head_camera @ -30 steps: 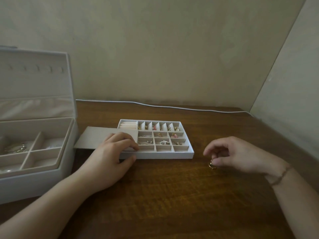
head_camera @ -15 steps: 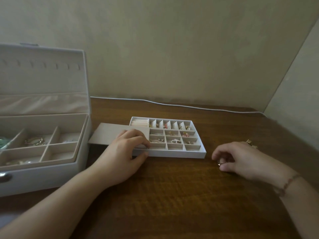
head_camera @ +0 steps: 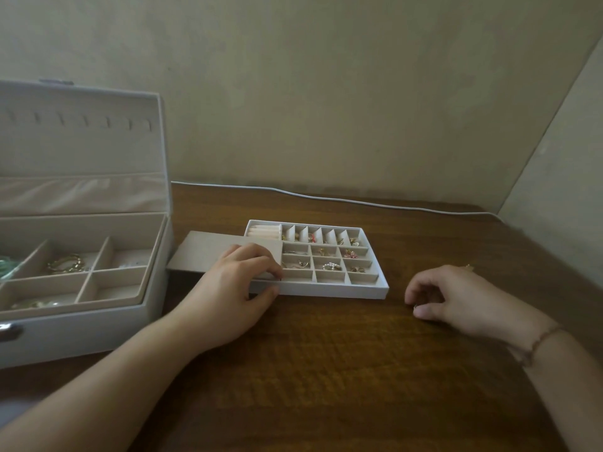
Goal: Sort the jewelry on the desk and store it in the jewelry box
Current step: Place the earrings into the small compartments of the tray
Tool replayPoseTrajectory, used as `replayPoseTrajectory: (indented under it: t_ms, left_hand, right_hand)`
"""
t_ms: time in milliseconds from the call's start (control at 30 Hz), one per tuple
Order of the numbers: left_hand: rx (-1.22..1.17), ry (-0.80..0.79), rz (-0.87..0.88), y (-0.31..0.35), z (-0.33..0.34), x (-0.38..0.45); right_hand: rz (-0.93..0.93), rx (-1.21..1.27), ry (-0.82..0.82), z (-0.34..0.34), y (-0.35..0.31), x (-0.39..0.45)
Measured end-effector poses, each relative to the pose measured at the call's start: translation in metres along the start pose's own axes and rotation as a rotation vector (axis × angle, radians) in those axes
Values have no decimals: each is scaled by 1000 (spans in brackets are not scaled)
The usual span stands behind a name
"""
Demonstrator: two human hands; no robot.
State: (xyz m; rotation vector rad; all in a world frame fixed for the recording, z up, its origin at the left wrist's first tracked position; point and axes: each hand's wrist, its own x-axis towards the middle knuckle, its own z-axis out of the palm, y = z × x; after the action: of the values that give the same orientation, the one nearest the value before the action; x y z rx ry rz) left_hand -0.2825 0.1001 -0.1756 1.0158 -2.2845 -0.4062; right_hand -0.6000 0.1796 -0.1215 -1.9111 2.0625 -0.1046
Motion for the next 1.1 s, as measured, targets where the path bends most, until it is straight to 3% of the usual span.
replayPoseTrajectory:
  t_ms: [400,633,833,1100]
  left_hand:
    - [14,-9,1,1,0,0]
    - [19,-18,1,2,-1,0]
    - [21,-31,1,0,-2,0]
    - [17,-42,-14,2,-3,0]
  right_hand:
    - [-61,-38,-9,2,-1,-1]
    - [-89,63,48,-1,5,-1]
    - [-183,284,239,-8,7,-4]
    - [-112,183,-17,-1,4,-1]
